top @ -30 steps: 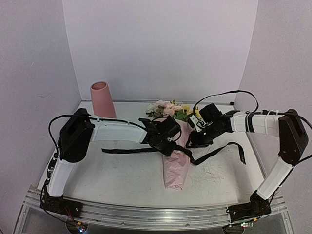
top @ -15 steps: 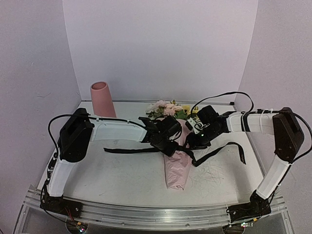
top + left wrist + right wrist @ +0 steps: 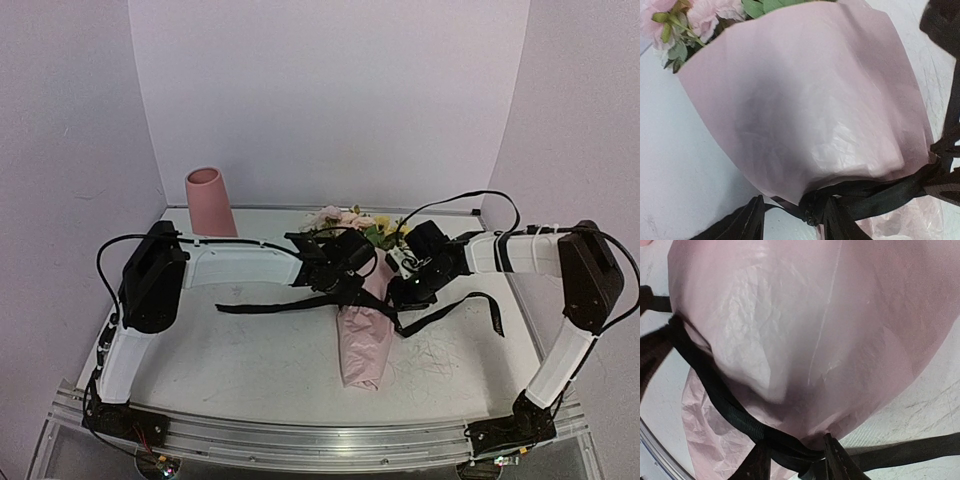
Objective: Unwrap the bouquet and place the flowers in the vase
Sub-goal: Untie the ribbon from the wrapping paper.
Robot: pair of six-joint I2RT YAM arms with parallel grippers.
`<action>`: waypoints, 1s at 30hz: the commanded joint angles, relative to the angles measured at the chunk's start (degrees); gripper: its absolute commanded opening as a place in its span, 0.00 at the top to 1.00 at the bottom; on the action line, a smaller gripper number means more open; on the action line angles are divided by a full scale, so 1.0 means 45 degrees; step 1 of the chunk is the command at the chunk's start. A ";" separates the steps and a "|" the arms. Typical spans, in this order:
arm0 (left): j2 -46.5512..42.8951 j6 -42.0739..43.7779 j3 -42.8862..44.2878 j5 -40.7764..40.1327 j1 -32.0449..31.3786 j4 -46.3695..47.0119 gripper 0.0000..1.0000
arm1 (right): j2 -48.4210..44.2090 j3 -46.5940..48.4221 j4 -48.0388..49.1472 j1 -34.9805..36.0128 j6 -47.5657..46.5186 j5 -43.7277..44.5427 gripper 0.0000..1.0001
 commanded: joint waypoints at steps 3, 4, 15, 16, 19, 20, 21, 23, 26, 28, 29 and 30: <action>-0.0468 -0.0483 0.0424 -0.1859 0.0045 -0.0276 0.59 | -0.0083 -0.0123 -0.1065 0.0073 0.0418 0.1494 0.73; -0.0489 -0.0525 0.0323 -0.1890 0.0039 -0.0290 0.59 | -0.0146 -0.0136 -0.1083 0.0073 0.0494 0.1674 0.74; -0.1142 -0.1511 -0.0963 -0.2141 0.0305 -0.0608 0.62 | -0.1222 -0.0738 -0.1413 0.0070 0.1439 0.3925 0.78; -0.1233 -0.1555 -0.1157 -0.2100 0.0312 -0.0623 0.62 | -0.1284 -0.0763 -0.1422 0.0071 0.1424 0.3921 0.77; -0.1543 -0.1753 -0.1863 -0.1887 0.0324 -0.0623 0.61 | -0.1542 -0.0800 -0.1413 0.0073 0.1133 0.3775 0.73; -0.1634 -0.1787 -0.2079 -0.1723 0.0330 -0.0608 0.60 | -0.1635 -0.0781 -0.1401 0.0079 0.0936 0.3637 0.71; -0.1705 -0.1783 -0.2257 -0.1492 0.0331 -0.0602 0.59 | -0.1746 -0.0763 -0.1312 0.0073 0.0726 0.3408 0.68; -0.1820 -0.1707 -0.2408 -0.0704 0.0331 -0.0546 0.57 | -0.2181 -0.0813 -0.0850 0.0075 0.0280 0.2435 0.57; -0.1815 -0.1494 -0.2175 0.0163 0.0331 -0.0406 0.57 | -0.2758 -0.0963 0.0063 0.0070 -0.0215 0.1040 0.45; -0.1736 -0.1464 -0.1999 0.0343 0.0331 -0.0299 0.57 | -0.2672 -0.0845 0.0318 0.0083 -0.0378 0.0535 0.41; -0.1671 -0.1467 -0.1898 0.0375 0.0331 -0.0271 0.57 | -0.2472 -0.0739 0.0317 0.0088 -0.0390 0.0380 0.39; -0.1606 -0.1465 -0.1771 0.0404 0.0331 -0.0257 0.57 | -0.2267 -0.0611 0.0306 0.0109 -0.0394 0.0262 0.38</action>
